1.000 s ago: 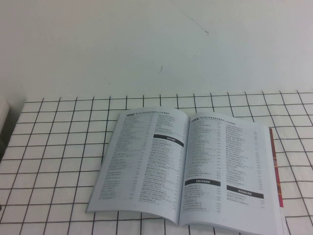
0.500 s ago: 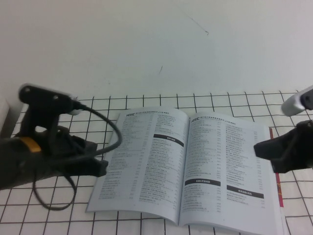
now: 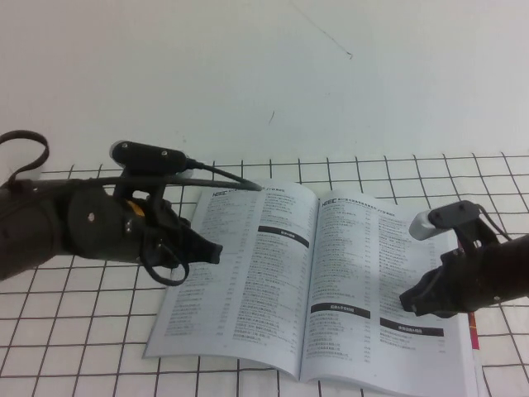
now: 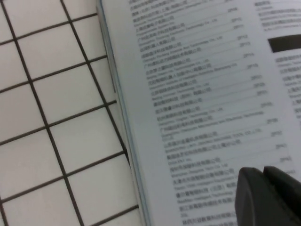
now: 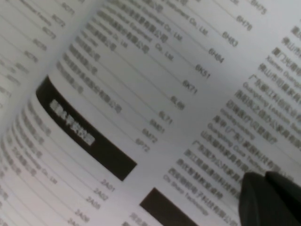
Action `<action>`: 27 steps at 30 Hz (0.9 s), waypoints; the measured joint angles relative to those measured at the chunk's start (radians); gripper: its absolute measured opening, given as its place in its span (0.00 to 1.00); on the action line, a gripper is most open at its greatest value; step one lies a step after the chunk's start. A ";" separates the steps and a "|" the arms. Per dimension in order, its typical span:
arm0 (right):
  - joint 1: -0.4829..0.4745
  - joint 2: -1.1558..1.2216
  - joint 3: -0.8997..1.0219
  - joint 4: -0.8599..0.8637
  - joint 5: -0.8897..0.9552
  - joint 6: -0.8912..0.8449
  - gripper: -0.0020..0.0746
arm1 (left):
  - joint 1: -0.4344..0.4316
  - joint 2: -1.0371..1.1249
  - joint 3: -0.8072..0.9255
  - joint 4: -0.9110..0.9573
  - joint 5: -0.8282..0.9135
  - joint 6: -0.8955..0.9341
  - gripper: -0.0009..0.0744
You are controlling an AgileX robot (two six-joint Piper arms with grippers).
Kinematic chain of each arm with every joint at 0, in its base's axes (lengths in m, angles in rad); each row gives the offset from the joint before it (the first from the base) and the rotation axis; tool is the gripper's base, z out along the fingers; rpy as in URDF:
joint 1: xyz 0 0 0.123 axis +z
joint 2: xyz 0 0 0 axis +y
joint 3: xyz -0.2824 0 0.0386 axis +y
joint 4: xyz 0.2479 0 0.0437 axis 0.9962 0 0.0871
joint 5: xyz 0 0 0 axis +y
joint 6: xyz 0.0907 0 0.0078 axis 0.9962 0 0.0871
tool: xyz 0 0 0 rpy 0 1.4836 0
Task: Close book
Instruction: 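Close the open booklet and leave it lying on the table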
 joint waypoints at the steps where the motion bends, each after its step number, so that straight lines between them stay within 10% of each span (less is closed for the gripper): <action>1: 0.000 0.008 -0.008 -0.004 0.009 0.003 0.02 | 0.021 0.030 -0.024 0.002 0.000 0.000 0.01; 11: -0.008 0.042 -0.027 -0.041 0.049 0.099 0.02 | 0.227 0.256 -0.139 -0.169 0.096 0.025 0.01; 27: -0.008 0.043 -0.029 -0.043 0.054 0.106 0.02 | 0.186 0.360 -0.154 -0.377 0.160 0.223 0.01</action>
